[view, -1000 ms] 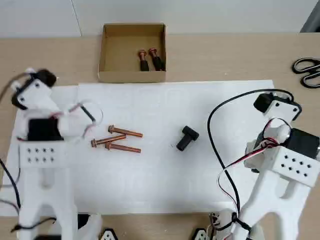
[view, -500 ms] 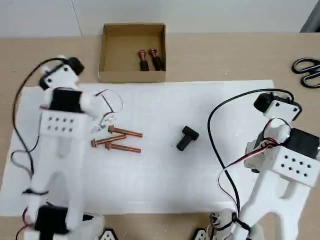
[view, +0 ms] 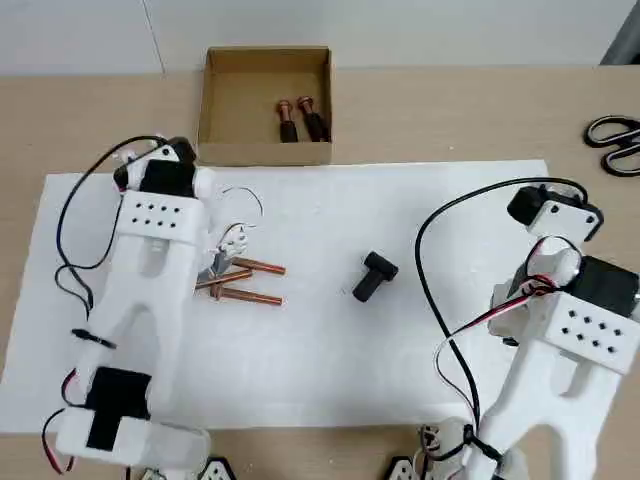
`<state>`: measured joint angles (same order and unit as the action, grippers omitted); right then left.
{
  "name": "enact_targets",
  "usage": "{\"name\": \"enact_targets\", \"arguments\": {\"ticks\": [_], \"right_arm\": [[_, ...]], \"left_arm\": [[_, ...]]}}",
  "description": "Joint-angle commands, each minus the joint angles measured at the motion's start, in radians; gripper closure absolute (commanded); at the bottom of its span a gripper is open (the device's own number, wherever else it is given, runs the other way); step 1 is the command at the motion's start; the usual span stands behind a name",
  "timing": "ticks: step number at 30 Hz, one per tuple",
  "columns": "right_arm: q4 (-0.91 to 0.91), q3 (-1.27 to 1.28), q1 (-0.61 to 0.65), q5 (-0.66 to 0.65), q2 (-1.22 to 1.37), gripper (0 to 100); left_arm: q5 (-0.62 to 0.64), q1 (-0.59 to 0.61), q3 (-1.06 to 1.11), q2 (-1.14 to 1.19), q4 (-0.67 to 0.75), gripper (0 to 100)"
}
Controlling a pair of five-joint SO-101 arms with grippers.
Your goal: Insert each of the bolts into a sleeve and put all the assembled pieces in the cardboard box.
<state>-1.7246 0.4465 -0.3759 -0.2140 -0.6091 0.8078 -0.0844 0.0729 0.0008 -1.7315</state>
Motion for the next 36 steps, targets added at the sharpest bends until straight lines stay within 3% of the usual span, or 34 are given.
{"name": "enact_targets", "arguments": {"ticks": [1, 8, 15, 36], "right_arm": [[-0.013, -0.005, -0.008, -0.011, -0.022, 99.5], [-0.013, -0.003, -0.008, -0.012, -0.021, 99.5], [-0.013, -0.003, -0.008, -0.012, -0.021, 99.5], [-0.008, 0.006, -0.008, -0.012, -0.019, 99.5]], "left_arm": [[-0.025, -0.006, -0.002, 0.015, -0.021, 99], [-0.028, -0.025, 0.005, 0.026, -0.021, 99], [-0.049, -0.120, 0.094, 0.025, -0.020, 83], [-0.052, -0.032, 0.199, 0.028, 0.080, 85]]}}
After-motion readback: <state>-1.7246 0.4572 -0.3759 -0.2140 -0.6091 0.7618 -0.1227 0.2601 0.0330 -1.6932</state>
